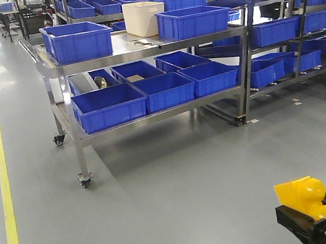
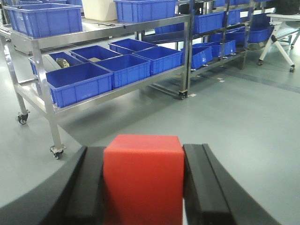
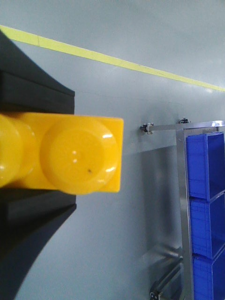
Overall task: Pick red and yellow blocks into blue bin
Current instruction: 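Drive the base to the large blue bin holding both blocks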
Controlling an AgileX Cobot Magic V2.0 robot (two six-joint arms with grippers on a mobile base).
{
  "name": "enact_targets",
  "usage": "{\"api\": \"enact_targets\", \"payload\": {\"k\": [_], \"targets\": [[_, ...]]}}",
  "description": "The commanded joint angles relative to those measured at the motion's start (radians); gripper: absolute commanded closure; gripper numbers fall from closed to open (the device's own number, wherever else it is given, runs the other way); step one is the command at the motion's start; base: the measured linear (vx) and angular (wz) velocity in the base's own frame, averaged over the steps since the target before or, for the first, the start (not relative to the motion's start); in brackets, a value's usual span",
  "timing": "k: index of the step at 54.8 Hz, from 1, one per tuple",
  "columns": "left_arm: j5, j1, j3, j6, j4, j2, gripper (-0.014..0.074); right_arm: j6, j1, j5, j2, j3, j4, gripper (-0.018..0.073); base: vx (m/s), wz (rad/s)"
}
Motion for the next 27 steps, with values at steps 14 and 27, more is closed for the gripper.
{"api": "enact_targets", "payload": {"k": [14,27], "targets": [[-0.087,-0.002,-0.028,-0.002,-0.015,0.01,0.0594,-0.007,-0.001,-0.074,-0.01,-0.029,-0.012,0.0568,0.46,0.04],[-0.087,-0.002,-0.028,-0.002,-0.015,0.01,0.0594,-0.007,-0.001,-0.074,-0.01,-0.029,-0.012,0.0568,0.49,0.0]]}}
